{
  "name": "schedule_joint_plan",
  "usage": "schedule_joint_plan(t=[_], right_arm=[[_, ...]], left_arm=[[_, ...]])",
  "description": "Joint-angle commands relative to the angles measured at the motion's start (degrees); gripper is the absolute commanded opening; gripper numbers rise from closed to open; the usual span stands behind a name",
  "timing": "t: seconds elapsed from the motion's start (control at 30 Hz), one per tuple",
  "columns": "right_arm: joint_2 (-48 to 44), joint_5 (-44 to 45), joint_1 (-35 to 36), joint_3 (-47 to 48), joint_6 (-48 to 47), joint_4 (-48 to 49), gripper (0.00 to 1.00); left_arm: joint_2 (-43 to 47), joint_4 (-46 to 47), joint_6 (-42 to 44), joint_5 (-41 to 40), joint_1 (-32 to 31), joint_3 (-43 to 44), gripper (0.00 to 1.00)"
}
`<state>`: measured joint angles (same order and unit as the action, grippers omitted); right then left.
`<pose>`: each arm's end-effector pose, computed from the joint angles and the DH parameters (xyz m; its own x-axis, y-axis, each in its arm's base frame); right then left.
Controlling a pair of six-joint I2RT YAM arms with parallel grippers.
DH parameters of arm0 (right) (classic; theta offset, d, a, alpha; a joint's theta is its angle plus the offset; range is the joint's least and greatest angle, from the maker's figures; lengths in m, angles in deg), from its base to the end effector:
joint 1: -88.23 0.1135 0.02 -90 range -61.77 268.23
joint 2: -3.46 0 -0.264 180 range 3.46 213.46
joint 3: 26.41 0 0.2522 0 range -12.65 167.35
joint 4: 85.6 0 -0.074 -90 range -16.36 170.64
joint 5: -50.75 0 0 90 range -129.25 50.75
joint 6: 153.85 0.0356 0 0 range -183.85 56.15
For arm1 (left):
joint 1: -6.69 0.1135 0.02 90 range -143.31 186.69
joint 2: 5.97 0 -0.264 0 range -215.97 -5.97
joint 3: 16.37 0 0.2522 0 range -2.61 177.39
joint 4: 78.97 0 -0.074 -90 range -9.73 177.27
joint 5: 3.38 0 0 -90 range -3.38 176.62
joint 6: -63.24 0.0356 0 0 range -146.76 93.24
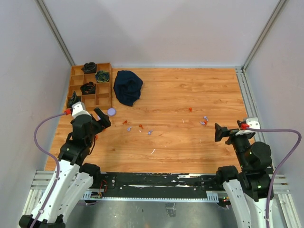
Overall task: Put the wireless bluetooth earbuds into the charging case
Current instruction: Pick up the charging case at the center of the board.
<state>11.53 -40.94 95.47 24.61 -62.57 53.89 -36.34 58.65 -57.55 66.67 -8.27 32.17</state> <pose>0.0521 0.0077 0.3271 0.0388 0.0274 -0.9989 -0.1561 0.9875 0.0211 0.1286 -0.0218 0.2816 -0.3107 -0.4150 -0.8551 -0.2526 0.9033 -0.3467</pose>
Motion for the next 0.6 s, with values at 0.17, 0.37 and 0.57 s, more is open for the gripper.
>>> schedule_joint_plan(t=[0.17,0.37,0.57], right_arm=[[-1.75,2.75,3.05,-0.70,1.09,1.52,0.99],[-1.22,1.96,3.43,-0.87,1.31,1.39,0.99],[-0.94,1.00,4.55,-1.12,1.12,1.60,0.99]], left_arm=[[-9.21,-4.95,-11.59,-7.57,0.80,0.04,0.99],[-18.79,-5.83,-11.90,-5.37,9.06,0.22,0.99],[-27.77,-7.28,-11.00,-6.64,14.74,1.94,0.98]])
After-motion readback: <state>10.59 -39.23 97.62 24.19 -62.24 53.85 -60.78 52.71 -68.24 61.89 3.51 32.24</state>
